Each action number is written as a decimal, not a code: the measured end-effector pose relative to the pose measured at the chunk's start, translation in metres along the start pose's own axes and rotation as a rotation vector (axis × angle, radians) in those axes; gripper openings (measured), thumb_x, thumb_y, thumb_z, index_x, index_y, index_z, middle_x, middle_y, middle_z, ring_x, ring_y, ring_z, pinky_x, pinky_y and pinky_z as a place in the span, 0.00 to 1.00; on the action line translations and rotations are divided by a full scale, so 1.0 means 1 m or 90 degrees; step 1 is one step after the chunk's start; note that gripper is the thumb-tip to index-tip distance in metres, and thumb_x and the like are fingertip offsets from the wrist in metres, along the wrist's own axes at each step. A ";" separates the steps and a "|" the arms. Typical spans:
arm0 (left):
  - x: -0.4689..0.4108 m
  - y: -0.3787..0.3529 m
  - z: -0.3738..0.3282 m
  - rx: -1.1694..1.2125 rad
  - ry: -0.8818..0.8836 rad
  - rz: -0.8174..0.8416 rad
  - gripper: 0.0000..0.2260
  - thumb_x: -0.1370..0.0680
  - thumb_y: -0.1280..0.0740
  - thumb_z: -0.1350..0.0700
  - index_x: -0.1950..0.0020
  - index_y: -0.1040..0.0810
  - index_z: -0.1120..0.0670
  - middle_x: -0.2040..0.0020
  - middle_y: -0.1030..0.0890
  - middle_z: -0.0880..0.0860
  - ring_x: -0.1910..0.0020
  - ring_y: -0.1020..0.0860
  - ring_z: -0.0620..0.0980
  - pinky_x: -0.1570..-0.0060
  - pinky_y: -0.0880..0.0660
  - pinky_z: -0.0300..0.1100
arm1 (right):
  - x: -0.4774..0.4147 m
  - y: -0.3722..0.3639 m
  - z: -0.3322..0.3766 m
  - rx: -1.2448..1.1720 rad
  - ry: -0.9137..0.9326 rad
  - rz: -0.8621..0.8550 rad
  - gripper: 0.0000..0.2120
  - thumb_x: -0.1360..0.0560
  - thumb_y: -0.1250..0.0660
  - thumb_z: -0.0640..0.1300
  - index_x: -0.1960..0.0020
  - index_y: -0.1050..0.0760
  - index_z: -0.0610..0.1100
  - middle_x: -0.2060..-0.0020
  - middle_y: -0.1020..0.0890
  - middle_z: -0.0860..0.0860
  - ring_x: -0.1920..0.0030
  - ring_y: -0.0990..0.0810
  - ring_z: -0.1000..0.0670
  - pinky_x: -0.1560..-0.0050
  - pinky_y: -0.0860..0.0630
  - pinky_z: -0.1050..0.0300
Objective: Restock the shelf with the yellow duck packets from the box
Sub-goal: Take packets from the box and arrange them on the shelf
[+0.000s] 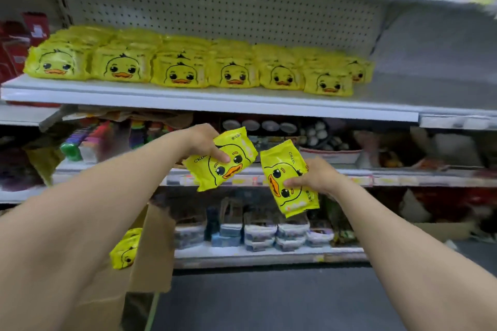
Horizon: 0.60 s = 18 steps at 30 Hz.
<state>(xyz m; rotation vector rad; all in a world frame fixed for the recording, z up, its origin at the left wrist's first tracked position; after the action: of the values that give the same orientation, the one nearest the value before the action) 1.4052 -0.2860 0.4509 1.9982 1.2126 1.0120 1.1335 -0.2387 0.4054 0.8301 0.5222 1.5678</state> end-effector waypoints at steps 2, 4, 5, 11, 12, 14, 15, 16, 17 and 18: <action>-0.013 0.005 -0.045 -0.021 -0.030 0.001 0.16 0.33 0.21 0.48 0.52 0.17 0.55 0.54 0.15 0.53 0.56 0.17 0.52 0.50 0.20 0.48 | 0.012 0.042 -0.016 -0.007 0.004 -0.039 0.14 0.35 0.18 0.46 0.52 0.17 0.45 0.55 0.13 0.49 0.53 0.15 0.48 0.45 0.20 0.49; -0.029 0.012 -0.089 -0.072 -0.056 -0.012 0.22 0.34 0.21 0.44 0.47 0.18 0.56 0.50 0.16 0.53 0.52 0.18 0.54 0.47 0.21 0.49 | 0.022 0.082 -0.036 -0.010 -0.017 -0.078 0.14 0.35 0.18 0.47 0.53 0.17 0.45 0.56 0.13 0.50 0.54 0.15 0.49 0.46 0.20 0.50; -0.039 0.015 -0.109 -0.089 -0.067 -0.021 0.25 0.34 0.21 0.43 0.44 0.19 0.57 0.48 0.17 0.54 0.49 0.19 0.55 0.45 0.22 0.50 | 0.025 0.100 -0.049 -0.021 -0.031 -0.096 0.14 0.36 0.18 0.47 0.54 0.17 0.45 0.57 0.13 0.50 0.55 0.15 0.49 0.46 0.19 0.49; -0.105 0.013 -0.224 -0.121 -0.158 -0.016 0.32 0.37 0.21 0.40 0.41 0.22 0.57 0.43 0.20 0.54 0.44 0.22 0.57 0.41 0.25 0.52 | 0.037 0.186 -0.110 -0.054 -0.081 -0.168 0.11 0.36 0.18 0.46 0.58 0.16 0.45 0.62 0.13 0.52 0.57 0.14 0.50 0.47 0.18 0.46; -0.116 0.012 -0.244 -0.132 -0.174 -0.014 0.30 0.37 0.21 0.40 0.43 0.22 0.57 0.44 0.20 0.54 0.46 0.22 0.56 0.43 0.24 0.51 | 0.038 0.200 -0.119 -0.055 -0.094 -0.176 0.10 0.36 0.18 0.45 0.59 0.16 0.45 0.62 0.13 0.51 0.58 0.14 0.50 0.47 0.18 0.46; -0.140 0.016 -0.288 -0.149 -0.205 -0.028 0.28 0.37 0.21 0.41 0.48 0.23 0.58 0.48 0.20 0.54 0.51 0.22 0.56 0.53 0.24 0.47 | 0.035 0.229 -0.136 -0.051 -0.112 -0.200 0.11 0.37 0.17 0.45 0.59 0.16 0.44 0.62 0.13 0.49 0.57 0.14 0.47 0.48 0.18 0.45; -0.150 0.020 -0.310 -0.157 -0.221 -0.044 0.28 0.37 0.21 0.41 0.48 0.23 0.57 0.49 0.20 0.54 0.52 0.22 0.56 0.57 0.25 0.46 | 0.033 0.243 -0.142 -0.049 -0.121 -0.213 0.11 0.37 0.17 0.45 0.59 0.16 0.43 0.62 0.13 0.49 0.57 0.14 0.47 0.48 0.18 0.46; -0.161 0.025 -0.333 -0.158 -0.238 -0.059 0.28 0.37 0.21 0.41 0.47 0.22 0.57 0.49 0.20 0.54 0.52 0.22 0.56 0.57 0.24 0.46 | 0.030 0.257 -0.150 -0.049 -0.131 -0.226 0.11 0.37 0.17 0.45 0.60 0.16 0.43 0.63 0.13 0.49 0.59 0.14 0.48 0.50 0.17 0.49; -0.174 0.029 -0.353 -0.151 -0.253 -0.070 0.28 0.37 0.21 0.40 0.46 0.20 0.57 0.49 0.19 0.53 0.52 0.20 0.56 0.54 0.22 0.48 | 0.026 0.271 -0.156 -0.049 -0.138 -0.235 0.10 0.36 0.17 0.44 0.61 0.17 0.44 0.65 0.14 0.51 0.61 0.14 0.51 0.53 0.18 0.53; -0.187 0.031 -0.372 -0.144 -0.266 -0.070 0.27 0.37 0.21 0.40 0.47 0.19 0.56 0.50 0.18 0.53 0.53 0.19 0.55 0.49 0.22 0.49 | 0.021 0.284 -0.160 -0.050 -0.143 -0.238 0.09 0.36 0.18 0.43 0.61 0.17 0.45 0.67 0.14 0.53 0.64 0.15 0.53 0.56 0.18 0.56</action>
<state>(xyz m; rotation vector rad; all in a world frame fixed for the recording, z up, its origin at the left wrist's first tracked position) 1.0527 -0.4329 0.6192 1.8246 0.9235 0.6054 0.8263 -0.2473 0.5169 0.7850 0.4217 1.1305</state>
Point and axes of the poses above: each hand's wrist, its own x-axis away from the middle knuckle, its own y-axis out of the back of the hand, z = x × y, the point moved 9 cm from there along -x, towards the middle knuckle
